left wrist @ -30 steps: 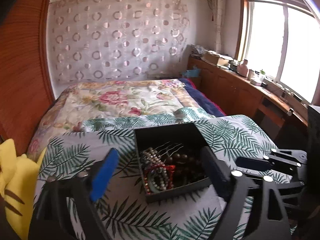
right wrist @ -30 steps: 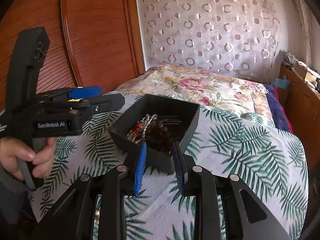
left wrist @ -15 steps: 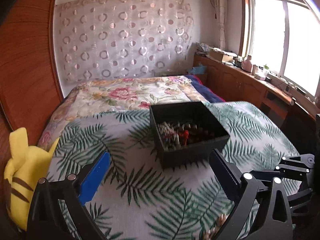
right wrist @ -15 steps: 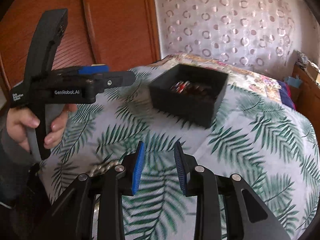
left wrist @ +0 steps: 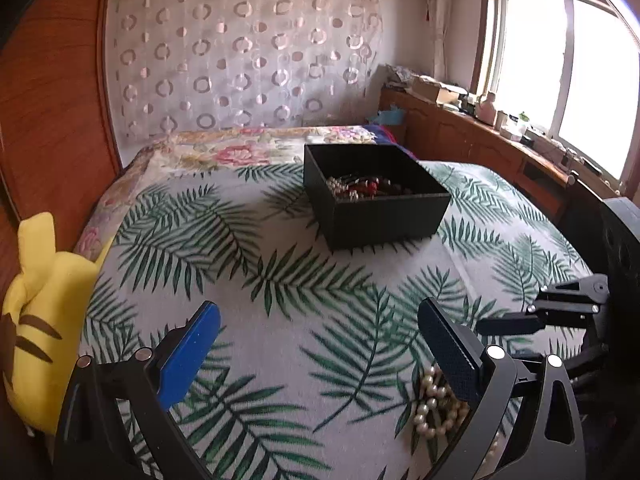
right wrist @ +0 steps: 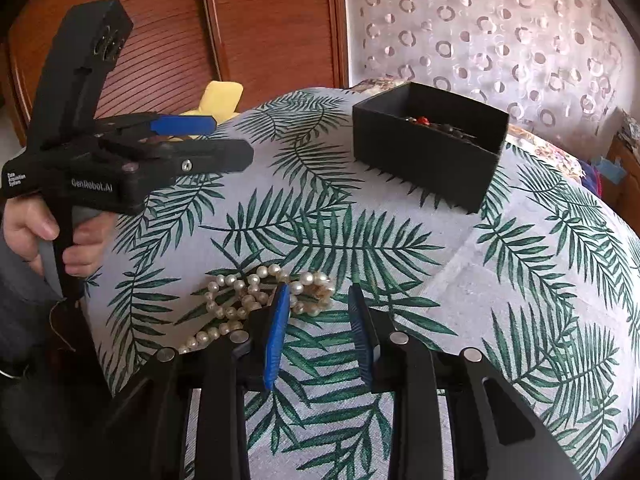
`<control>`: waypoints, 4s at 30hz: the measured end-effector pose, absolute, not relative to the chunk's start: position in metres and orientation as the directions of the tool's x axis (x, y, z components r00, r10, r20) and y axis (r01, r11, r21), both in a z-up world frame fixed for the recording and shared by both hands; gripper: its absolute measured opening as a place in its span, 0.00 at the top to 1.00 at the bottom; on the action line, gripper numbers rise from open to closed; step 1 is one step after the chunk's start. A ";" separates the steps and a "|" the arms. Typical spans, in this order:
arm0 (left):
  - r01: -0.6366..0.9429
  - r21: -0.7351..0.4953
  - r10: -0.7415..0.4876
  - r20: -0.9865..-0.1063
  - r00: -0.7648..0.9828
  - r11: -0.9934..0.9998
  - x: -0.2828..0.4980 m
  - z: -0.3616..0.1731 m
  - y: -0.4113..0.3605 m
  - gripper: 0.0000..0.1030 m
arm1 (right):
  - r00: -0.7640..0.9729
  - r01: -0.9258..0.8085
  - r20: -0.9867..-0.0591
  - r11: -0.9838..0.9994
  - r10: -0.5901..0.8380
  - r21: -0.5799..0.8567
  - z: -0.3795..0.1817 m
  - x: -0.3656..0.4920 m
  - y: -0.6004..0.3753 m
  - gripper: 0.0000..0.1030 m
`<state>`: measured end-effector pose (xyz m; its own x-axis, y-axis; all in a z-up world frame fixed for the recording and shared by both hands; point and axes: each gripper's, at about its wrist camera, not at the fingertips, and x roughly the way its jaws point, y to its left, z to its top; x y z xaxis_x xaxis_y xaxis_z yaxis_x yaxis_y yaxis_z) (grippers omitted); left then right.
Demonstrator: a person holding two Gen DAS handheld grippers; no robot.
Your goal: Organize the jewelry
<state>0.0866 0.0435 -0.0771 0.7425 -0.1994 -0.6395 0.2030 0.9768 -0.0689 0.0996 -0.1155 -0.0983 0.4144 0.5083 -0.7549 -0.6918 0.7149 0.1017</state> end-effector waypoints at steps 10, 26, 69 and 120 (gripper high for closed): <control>0.198 -0.079 -0.201 -0.653 0.731 0.977 0.085 -0.083 0.044 0.07 | 0.384 -0.691 -0.771 0.712 0.508 0.126 -0.103 0.106 -0.106 0.68; 0.204 -0.084 -0.207 -0.663 0.719 0.975 0.085 -0.088 0.039 0.07 | 0.408 -0.683 -0.713 0.709 0.570 0.176 -0.084 0.096 -0.128 0.92; 0.441 -0.062 -0.338 -0.739 0.583 0.895 0.094 -0.110 -0.055 0.89 | 0.598 -0.496 -0.657 0.856 0.459 0.146 -0.059 0.107 -0.233 0.92; 0.274 -0.099 -0.272 -0.641 0.718 0.957 0.211 -0.056 -0.011 0.88 | 0.691 -0.560 -0.515 0.826 0.508 0.064 0.069 0.244 -0.161 0.92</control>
